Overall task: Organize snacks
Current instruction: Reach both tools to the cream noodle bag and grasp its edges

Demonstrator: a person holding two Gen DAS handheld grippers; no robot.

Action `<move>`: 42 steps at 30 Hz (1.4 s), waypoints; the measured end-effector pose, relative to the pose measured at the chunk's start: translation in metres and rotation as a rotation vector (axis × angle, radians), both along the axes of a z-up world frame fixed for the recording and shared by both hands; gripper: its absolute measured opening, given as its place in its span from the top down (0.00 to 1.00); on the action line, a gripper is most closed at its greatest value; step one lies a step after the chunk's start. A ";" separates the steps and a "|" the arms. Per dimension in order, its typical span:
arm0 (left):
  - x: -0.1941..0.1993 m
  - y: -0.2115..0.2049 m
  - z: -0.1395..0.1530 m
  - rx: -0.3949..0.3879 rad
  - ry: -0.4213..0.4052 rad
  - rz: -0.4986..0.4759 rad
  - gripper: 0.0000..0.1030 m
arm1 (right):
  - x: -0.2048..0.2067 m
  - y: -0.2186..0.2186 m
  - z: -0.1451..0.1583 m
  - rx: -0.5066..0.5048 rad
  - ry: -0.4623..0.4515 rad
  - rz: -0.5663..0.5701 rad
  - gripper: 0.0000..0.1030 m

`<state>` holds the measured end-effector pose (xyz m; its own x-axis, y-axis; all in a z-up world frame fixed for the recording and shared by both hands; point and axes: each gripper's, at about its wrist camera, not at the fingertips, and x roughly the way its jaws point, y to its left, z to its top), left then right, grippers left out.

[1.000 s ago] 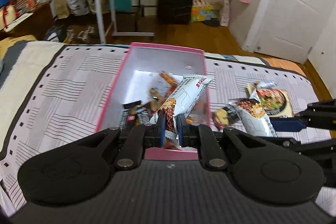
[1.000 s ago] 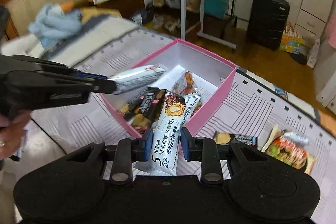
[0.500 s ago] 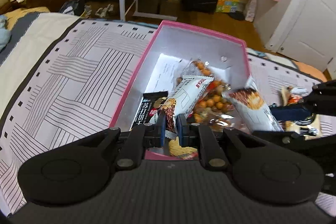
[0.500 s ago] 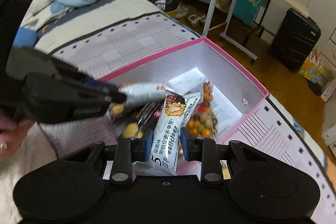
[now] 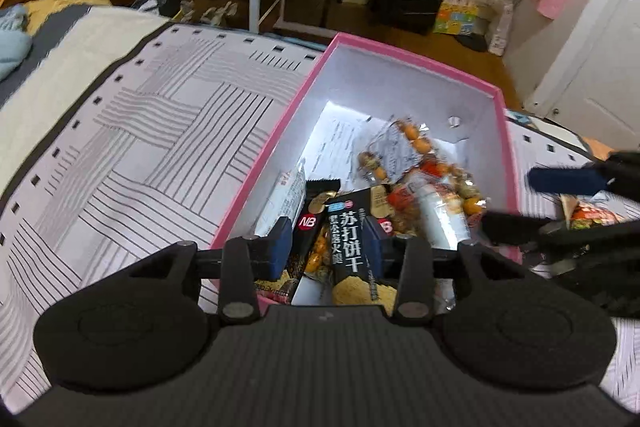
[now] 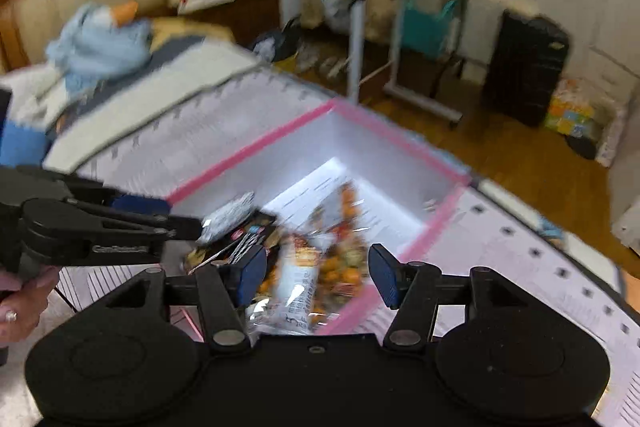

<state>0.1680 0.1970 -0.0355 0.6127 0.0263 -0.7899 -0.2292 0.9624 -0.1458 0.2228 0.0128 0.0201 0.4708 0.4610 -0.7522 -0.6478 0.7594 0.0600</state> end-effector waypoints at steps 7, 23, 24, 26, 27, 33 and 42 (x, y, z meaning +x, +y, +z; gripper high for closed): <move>-0.022 -0.023 0.041 -0.049 -0.065 -0.150 0.53 | -0.021 -0.092 0.048 0.008 -0.066 -0.121 0.32; 0.026 -0.179 0.085 -0.031 -0.083 -0.529 0.16 | -0.022 -0.207 -0.006 -0.069 -0.050 -0.182 0.09; 0.034 -0.189 0.082 -0.015 -0.083 -0.538 0.16 | -0.020 -0.216 -0.013 -0.056 -0.045 -0.189 0.09; 0.051 -0.209 0.072 0.006 -0.073 -0.558 0.16 | -0.016 -0.231 -0.026 -0.036 -0.021 -0.209 0.09; 0.057 -0.215 0.066 -0.001 -0.070 -0.561 0.16 | -0.015 -0.239 -0.030 -0.004 -0.010 -0.206 0.09; 0.084 -0.245 0.008 -0.164 0.009 -0.561 0.16 | -0.019 -0.262 -0.045 -0.036 -0.013 -0.141 0.03; 0.118 -0.262 -0.087 -0.172 0.156 -0.459 0.17 | 0.009 -0.262 -0.124 -0.216 0.044 -0.100 0.03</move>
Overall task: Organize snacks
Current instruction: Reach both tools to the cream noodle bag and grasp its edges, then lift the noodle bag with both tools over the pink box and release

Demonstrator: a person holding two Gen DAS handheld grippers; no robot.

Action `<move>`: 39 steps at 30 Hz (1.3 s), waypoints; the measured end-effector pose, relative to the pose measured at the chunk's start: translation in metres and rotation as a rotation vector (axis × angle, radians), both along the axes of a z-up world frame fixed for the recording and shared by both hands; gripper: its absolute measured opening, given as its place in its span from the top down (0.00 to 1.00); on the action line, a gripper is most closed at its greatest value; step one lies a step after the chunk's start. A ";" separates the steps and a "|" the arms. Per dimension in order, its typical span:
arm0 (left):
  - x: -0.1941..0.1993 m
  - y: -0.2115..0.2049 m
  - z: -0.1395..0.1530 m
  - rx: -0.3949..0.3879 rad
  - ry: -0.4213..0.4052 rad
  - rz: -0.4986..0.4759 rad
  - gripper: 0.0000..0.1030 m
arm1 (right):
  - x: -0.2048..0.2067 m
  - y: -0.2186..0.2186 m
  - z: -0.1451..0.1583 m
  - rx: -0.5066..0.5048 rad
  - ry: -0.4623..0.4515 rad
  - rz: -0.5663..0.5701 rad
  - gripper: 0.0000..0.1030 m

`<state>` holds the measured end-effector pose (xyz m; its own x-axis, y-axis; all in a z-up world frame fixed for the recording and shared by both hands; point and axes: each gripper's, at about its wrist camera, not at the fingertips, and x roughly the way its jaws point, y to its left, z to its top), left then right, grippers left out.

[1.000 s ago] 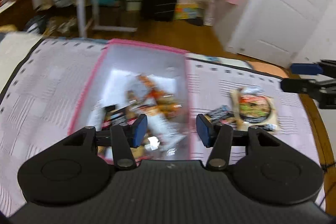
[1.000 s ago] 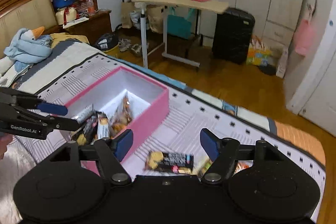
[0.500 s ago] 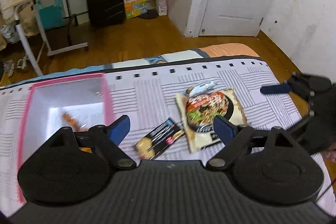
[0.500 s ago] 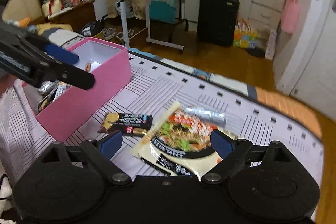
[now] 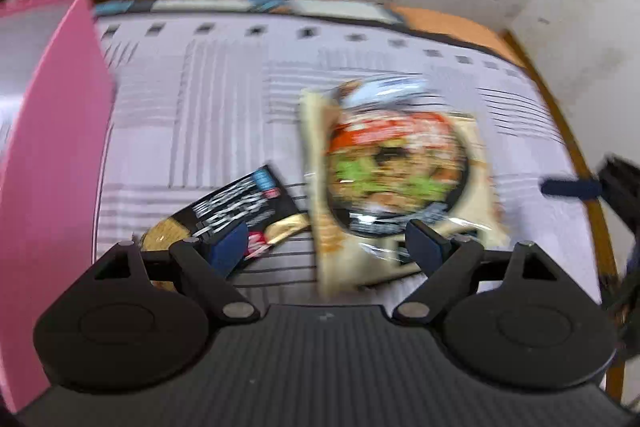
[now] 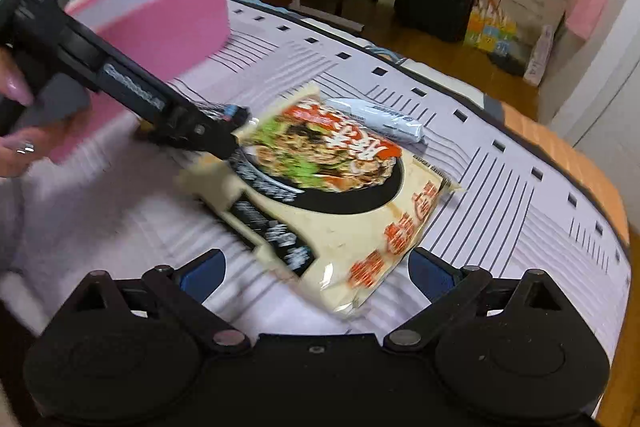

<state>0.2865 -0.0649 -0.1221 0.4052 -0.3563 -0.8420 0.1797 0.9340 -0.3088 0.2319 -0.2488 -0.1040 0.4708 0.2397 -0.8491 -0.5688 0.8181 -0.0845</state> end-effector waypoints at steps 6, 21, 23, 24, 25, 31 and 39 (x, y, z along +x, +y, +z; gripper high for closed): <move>-0.001 0.007 -0.018 -0.065 -0.066 0.087 0.19 | 0.020 -0.002 -0.026 -0.021 0.027 0.013 0.03; 0.001 -0.016 -0.019 -0.178 -0.011 0.028 0.27 | 0.024 -0.007 -0.046 0.047 0.077 -0.012 0.00; 0.004 -0.023 -0.023 -0.155 -0.002 0.021 0.27 | 0.024 -0.007 -0.048 0.049 0.061 -0.001 0.00; 0.006 -0.027 -0.024 -0.142 -0.012 0.011 0.27 | 0.023 -0.007 -0.048 0.054 0.053 0.000 0.00; 0.008 -0.032 -0.025 -0.124 -0.011 -0.007 0.27 | 0.022 -0.008 -0.049 0.063 0.047 -0.010 0.00; 0.019 -0.041 -0.028 -0.102 0.017 -0.075 0.40 | 0.014 -0.002 -0.050 0.104 0.002 -0.115 0.00; 0.013 -0.049 -0.022 -0.053 0.011 -0.113 0.41 | 0.003 0.016 -0.043 0.105 -0.005 -0.249 0.00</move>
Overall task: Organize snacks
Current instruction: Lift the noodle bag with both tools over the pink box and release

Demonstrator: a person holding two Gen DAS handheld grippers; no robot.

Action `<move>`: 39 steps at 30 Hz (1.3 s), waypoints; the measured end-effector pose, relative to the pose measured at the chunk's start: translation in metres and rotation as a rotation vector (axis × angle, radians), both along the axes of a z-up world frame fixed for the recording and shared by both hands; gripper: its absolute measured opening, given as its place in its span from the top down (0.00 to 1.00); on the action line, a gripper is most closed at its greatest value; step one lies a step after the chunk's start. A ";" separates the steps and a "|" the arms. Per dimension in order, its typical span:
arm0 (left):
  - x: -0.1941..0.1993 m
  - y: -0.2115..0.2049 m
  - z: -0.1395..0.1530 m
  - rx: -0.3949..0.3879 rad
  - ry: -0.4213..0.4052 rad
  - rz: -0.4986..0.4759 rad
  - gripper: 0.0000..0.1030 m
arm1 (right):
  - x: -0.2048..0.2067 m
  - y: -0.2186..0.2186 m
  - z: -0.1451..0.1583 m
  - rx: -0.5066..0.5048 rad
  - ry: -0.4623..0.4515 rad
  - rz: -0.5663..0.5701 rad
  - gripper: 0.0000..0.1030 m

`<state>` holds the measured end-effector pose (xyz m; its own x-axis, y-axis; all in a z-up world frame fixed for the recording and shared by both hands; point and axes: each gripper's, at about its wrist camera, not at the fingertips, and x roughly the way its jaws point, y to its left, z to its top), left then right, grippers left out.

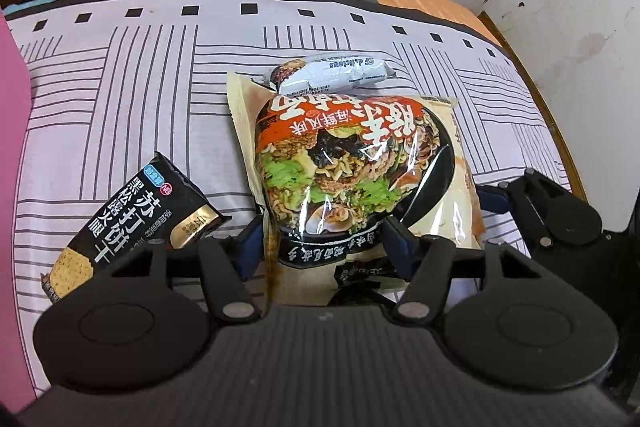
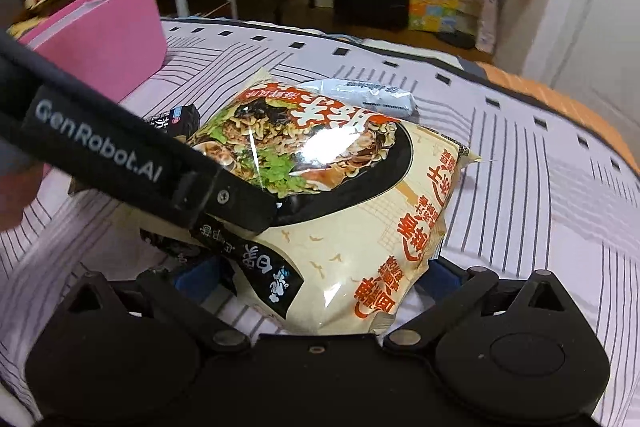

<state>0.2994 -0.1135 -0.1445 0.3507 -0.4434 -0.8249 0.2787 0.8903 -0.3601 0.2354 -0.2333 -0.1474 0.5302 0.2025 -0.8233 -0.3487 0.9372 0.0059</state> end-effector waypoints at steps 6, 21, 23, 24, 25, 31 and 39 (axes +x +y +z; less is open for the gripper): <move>-0.013 -0.001 0.010 0.023 0.015 -0.031 0.41 | -0.020 0.001 0.010 0.042 0.052 -0.042 0.00; -0.082 0.023 0.053 0.018 0.033 -0.039 0.42 | -0.081 0.032 0.071 0.002 0.006 -0.030 0.04; -0.091 0.028 0.063 0.014 0.034 -0.036 0.42 | -0.089 0.038 0.082 -0.004 0.018 -0.025 0.04; -0.096 0.032 0.068 0.008 0.039 -0.032 0.42 | -0.090 0.041 0.087 0.001 0.034 -0.026 0.04; -0.100 0.035 0.073 0.005 0.042 -0.028 0.42 | -0.092 0.043 0.092 0.013 0.056 -0.033 0.04; -0.131 0.054 0.097 0.026 0.006 0.006 0.42 | -0.104 0.066 0.113 0.017 0.076 0.011 0.04; -0.153 0.096 0.135 0.038 -0.108 0.110 0.42 | -0.112 0.102 0.146 0.064 0.010 0.081 0.04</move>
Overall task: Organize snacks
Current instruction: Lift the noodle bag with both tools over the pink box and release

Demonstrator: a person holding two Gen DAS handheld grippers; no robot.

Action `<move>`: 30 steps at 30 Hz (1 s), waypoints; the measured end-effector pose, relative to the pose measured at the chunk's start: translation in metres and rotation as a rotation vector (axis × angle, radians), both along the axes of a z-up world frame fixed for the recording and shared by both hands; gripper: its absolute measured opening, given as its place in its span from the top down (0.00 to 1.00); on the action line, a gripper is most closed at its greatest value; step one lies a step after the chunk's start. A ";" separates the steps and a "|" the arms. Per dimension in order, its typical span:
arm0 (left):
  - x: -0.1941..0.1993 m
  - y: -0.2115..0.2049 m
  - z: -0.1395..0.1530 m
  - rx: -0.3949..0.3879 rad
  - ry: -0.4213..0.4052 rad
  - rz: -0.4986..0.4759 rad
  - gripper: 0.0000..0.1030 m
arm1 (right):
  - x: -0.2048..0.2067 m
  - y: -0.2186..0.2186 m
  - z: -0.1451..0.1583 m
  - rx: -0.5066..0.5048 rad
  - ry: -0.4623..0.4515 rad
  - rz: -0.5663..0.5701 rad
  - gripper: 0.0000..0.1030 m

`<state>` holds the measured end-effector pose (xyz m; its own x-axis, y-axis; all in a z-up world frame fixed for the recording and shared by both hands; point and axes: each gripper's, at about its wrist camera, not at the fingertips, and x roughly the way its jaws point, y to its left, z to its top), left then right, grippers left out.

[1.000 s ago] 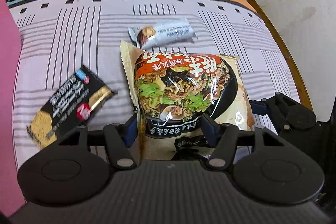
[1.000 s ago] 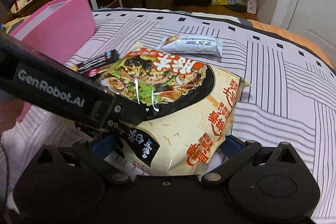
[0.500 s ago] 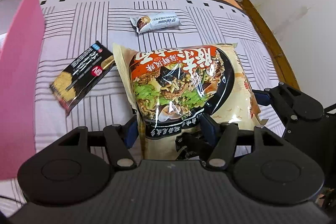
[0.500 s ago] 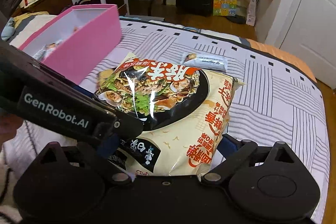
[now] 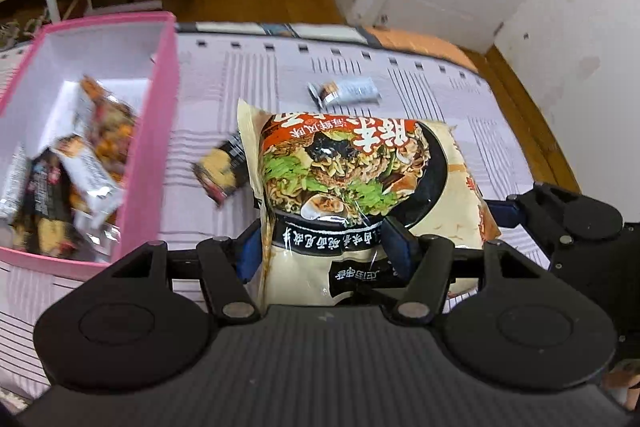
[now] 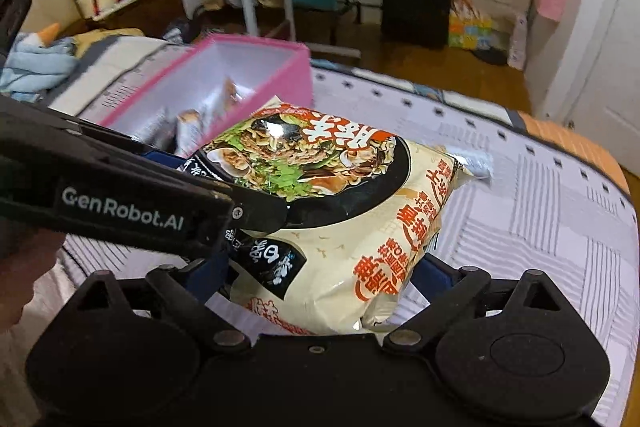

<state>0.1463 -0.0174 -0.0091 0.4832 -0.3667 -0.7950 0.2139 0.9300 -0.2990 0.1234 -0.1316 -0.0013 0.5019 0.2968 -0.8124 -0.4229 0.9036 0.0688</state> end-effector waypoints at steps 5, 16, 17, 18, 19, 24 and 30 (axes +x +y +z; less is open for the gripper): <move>-0.006 0.039 0.019 -0.029 -0.048 0.052 0.42 | 0.009 0.030 0.016 0.035 -0.017 0.100 0.04; 0.008 0.135 0.015 -0.024 -0.072 0.198 0.42 | 0.072 0.108 0.005 0.033 -0.046 0.321 0.17; 0.010 0.141 0.013 -0.015 -0.078 0.208 0.42 | 0.079 0.116 0.002 0.035 -0.043 0.333 0.17; 0.014 0.148 0.011 -0.002 -0.087 0.221 0.42 | 0.084 0.122 0.000 0.033 -0.046 0.344 0.17; 0.018 0.153 0.008 0.009 -0.093 0.231 0.42 | 0.090 0.130 -0.004 0.029 -0.050 0.360 0.17; 0.043 0.188 -0.011 0.017 -0.083 0.313 0.42 | 0.121 0.163 -0.023 0.018 -0.049 0.408 0.17; 0.077 0.212 -0.028 0.042 -0.062 0.384 0.39 | 0.145 0.183 -0.040 0.016 -0.052 0.432 0.15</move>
<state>0.2231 0.1948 -0.0372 0.6267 -0.1175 -0.7703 -0.1355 0.9571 -0.2562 0.2680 0.0513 -0.0417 0.3686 0.5008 -0.7832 -0.7654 0.6416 0.0500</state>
